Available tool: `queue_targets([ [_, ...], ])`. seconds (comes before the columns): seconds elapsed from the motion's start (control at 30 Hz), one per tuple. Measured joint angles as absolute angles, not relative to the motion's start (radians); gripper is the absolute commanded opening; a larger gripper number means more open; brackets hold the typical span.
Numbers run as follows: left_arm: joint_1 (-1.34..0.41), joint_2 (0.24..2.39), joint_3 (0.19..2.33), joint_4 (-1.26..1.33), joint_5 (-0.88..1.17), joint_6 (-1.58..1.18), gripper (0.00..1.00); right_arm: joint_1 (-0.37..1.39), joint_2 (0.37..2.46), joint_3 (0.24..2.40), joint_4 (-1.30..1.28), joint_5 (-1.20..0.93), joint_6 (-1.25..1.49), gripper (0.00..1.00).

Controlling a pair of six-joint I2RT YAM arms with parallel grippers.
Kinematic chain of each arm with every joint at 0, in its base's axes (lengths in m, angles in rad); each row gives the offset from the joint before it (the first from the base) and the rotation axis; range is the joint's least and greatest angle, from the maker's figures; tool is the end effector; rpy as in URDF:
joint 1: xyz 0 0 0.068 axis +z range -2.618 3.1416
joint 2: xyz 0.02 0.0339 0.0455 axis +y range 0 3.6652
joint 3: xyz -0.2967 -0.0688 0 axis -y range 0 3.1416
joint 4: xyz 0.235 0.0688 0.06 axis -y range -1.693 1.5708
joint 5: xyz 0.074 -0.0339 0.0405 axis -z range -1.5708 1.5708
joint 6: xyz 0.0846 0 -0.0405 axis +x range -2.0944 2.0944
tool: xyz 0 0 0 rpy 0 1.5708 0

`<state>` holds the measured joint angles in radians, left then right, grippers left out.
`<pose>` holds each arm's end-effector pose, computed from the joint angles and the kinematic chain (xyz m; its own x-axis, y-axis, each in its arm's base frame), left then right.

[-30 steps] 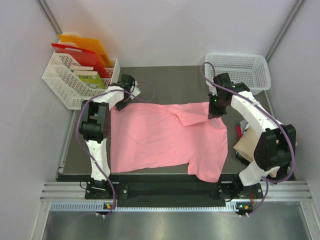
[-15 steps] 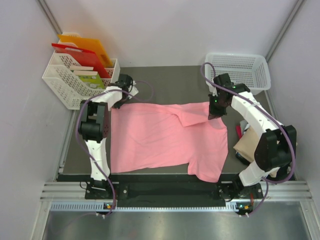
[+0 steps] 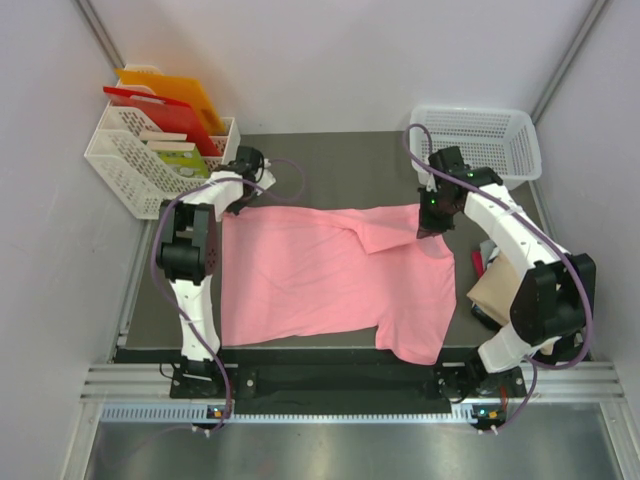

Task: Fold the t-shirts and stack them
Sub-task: Grap the side of the flattened tshirt furthest away from the robot with both arms, then fold the flattened tshirt in 1/3 of the way

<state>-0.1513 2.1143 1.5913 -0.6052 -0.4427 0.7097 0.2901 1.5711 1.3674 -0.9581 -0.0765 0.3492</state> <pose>0.4715 -0.0352 0.1661 -0.7071 0.7034 -0.0726 0.5478 0.6098 0.5727 0.3099 0.0993 0.2761 -0.9337 0.0773 -0.3497 0.0054 0.9794 0.2020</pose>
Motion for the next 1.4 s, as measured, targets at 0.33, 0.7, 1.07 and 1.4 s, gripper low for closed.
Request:
queue_targets([
  [0.33, -0.153, 2.089, 1.665, -0.683, -0.399, 0.685, 0.00, 0.266, 1.539, 1.368, -0.963, -0.074, 0.349, 0.00],
  [0.7, -0.160, 1.758, 1.547, -0.824, -0.322, 0.652, 0.00, 0.263, 1.414, 1.372, -1.002, -0.054, 0.352, 0.00],
  [1.07, -0.167, 1.686, 1.416, -0.860, -0.290, 0.599, 0.36, 0.236, 1.408, 1.468, -1.021, -0.048, 0.352, 0.00],
  [1.4, -0.174, 1.888, 1.338, -0.792, -0.277, 0.497, 0.46, 0.234, 1.441, 1.467, -1.019, -0.071, 0.352, 0.00],
])
